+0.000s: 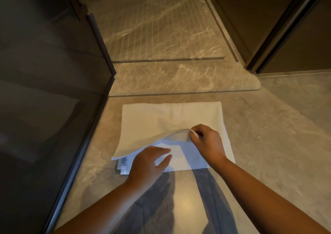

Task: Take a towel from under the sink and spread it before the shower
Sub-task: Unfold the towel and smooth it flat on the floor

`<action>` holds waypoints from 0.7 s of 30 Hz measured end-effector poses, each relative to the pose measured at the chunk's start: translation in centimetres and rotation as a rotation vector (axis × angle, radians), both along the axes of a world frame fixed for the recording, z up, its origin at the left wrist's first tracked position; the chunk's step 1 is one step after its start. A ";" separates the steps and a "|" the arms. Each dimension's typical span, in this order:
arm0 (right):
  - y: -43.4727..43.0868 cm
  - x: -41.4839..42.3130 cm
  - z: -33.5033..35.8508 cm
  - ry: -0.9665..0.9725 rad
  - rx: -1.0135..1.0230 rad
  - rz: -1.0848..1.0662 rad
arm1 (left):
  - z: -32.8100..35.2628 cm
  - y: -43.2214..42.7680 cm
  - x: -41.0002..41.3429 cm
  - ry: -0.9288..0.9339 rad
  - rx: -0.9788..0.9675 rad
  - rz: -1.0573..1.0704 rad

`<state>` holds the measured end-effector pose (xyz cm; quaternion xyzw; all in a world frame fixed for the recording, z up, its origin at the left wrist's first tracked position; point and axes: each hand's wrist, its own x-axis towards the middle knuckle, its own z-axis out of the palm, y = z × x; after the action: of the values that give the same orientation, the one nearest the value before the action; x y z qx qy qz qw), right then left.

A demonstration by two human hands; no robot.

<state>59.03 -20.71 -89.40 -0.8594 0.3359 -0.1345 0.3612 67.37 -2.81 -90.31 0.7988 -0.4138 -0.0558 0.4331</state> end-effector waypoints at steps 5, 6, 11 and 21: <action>0.3 1.1 0.5 -0.066 0.022 -0.037 | -2.8 1.4 -0.7 -0.109 0.300 -0.271; 0.4 1.1 0.5 -0.073 0.029 -0.042 | -3.5 1.7 -0.7 -0.103 0.371 -0.304; 0.7 0.8 0.5 -0.099 0.093 -0.076 | -5.8 2.8 -0.4 -0.122 0.694 -0.366; 2.0 0.1 0.7 -0.123 0.248 -0.119 | -5.1 5.9 0.5 -0.352 0.787 -0.387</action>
<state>59.12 -18.69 -88.74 -0.7769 0.3775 -0.1652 0.4760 67.91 3.08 -95.40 0.8078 -0.5696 -0.1517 0.0021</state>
